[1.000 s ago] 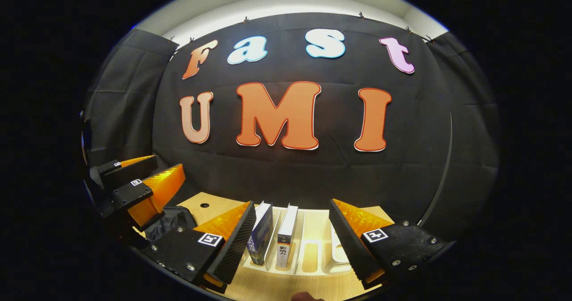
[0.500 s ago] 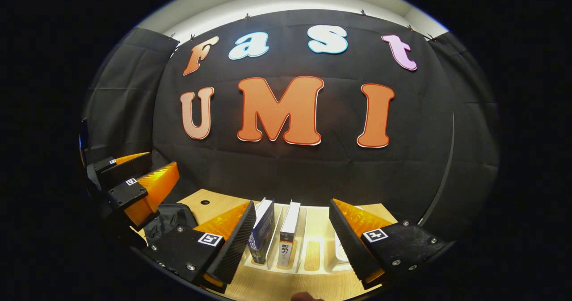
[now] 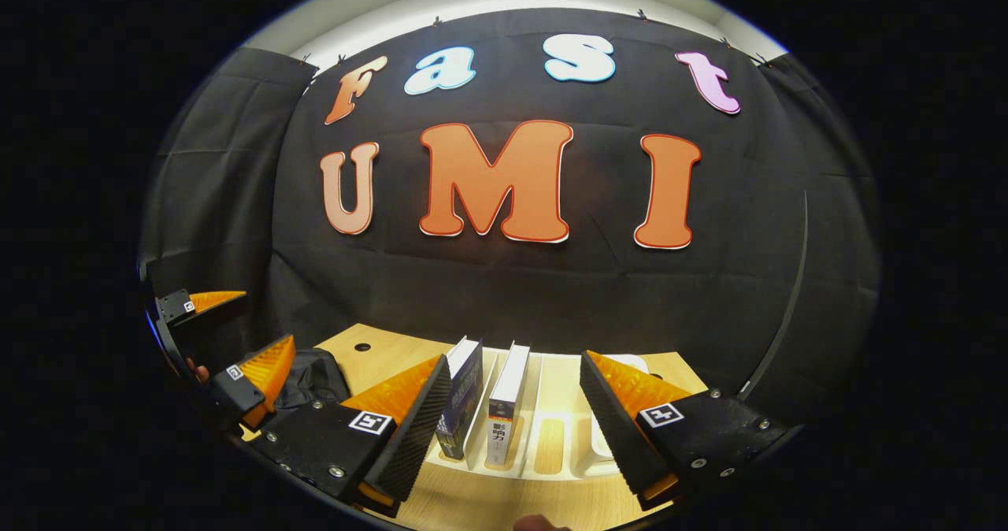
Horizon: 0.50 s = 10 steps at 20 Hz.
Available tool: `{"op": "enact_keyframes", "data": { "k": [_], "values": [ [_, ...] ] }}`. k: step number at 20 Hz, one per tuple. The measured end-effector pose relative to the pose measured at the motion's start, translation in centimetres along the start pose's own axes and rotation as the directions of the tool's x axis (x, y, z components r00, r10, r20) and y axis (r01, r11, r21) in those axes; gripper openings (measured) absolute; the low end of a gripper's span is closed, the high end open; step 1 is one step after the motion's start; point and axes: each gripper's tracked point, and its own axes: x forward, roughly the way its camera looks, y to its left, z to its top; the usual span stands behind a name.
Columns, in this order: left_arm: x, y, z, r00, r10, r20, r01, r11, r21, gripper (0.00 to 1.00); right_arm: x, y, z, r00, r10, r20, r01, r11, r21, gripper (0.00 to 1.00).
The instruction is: Open the schoolbag, grab two books from the bookshelf and put them into the schoolbag.
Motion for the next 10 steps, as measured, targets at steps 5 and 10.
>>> {"op": "enact_keyframes", "data": {
  "k": [5,10],
  "values": [
    [-2.4,-1.6,-6.7,0.996,-0.002,-0.090,0.024,0.968,0.249,0.98,0.6,-0.4,-1.6,1.000,0.003,-0.022,-0.003,1.000,-0.022,0.98],
    [-3.9,-3.8,-14.3,0.979,-0.018,-0.205,0.110,0.888,0.447,0.98,1.2,-0.5,-3.5,0.998,0.018,-0.054,-0.020,0.999,-0.035,0.98]
  ]
}}
